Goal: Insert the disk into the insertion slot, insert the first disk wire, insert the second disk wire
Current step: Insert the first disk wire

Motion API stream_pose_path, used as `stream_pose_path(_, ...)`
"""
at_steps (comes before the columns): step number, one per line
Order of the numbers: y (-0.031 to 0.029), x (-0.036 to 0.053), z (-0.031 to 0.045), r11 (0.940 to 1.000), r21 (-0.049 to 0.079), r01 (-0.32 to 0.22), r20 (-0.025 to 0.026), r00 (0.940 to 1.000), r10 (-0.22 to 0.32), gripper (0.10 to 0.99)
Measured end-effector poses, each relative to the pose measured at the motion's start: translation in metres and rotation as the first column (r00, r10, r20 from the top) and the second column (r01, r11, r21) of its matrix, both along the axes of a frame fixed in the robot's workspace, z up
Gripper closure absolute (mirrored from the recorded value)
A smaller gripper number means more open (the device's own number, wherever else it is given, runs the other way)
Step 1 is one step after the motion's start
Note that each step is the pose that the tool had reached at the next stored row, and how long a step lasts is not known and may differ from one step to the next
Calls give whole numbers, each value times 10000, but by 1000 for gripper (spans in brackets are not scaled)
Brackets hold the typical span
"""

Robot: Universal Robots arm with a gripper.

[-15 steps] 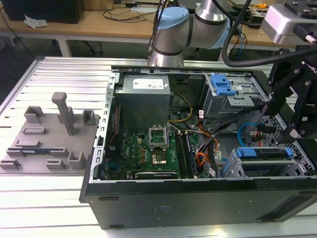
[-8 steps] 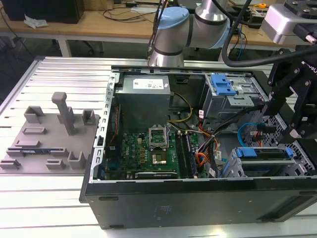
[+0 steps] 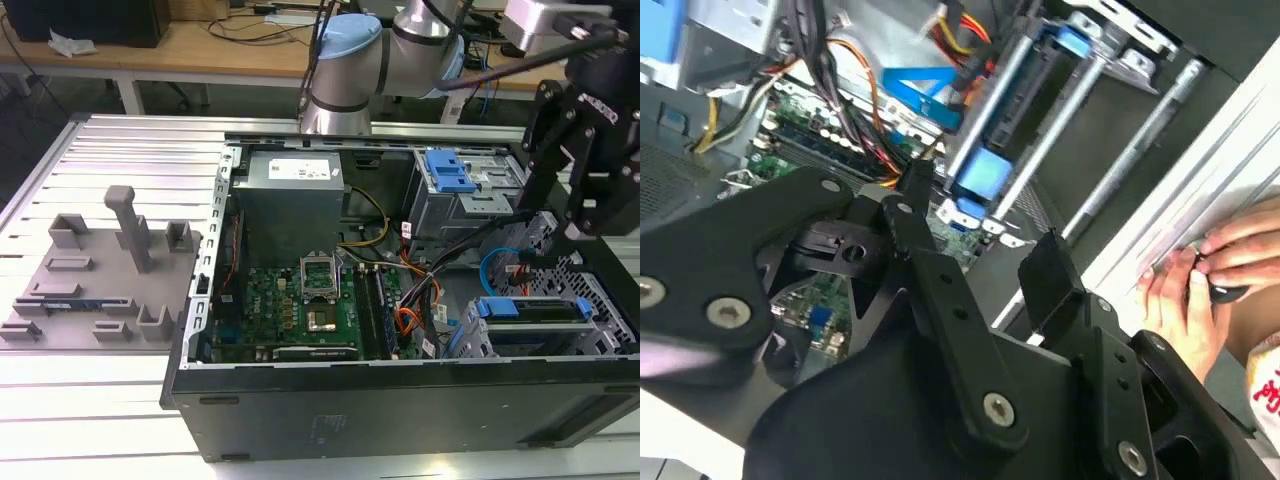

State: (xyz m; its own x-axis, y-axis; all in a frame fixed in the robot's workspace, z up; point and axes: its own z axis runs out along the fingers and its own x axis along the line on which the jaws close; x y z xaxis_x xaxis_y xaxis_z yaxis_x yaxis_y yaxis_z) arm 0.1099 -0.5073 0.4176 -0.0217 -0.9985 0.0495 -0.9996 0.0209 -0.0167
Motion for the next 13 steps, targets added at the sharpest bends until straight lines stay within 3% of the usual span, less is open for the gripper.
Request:
stream_pose_path(4,190,2,0,10000,-51,-1,0,10000,1,463)
stream_pose_path(5,288,5,-1,10000,-79,0,0,10000,0,463)
stream_pose_path(7,317,12,-2,9991,-424,1,0,10000,-1,463)
stream_pose_path(8,320,18,-3,9975,-700,0,1,10000,0,463)
stream_pose_path(9,322,23,-3,9960,-896,-1,0,10000,1,463)
stream_pose_path(11,324,33,-2,9910,-1341,0,0,10000,0,463)
stream_pose_path(13,325,34,-3,9854,-1701,14,4,10000,-13,463)
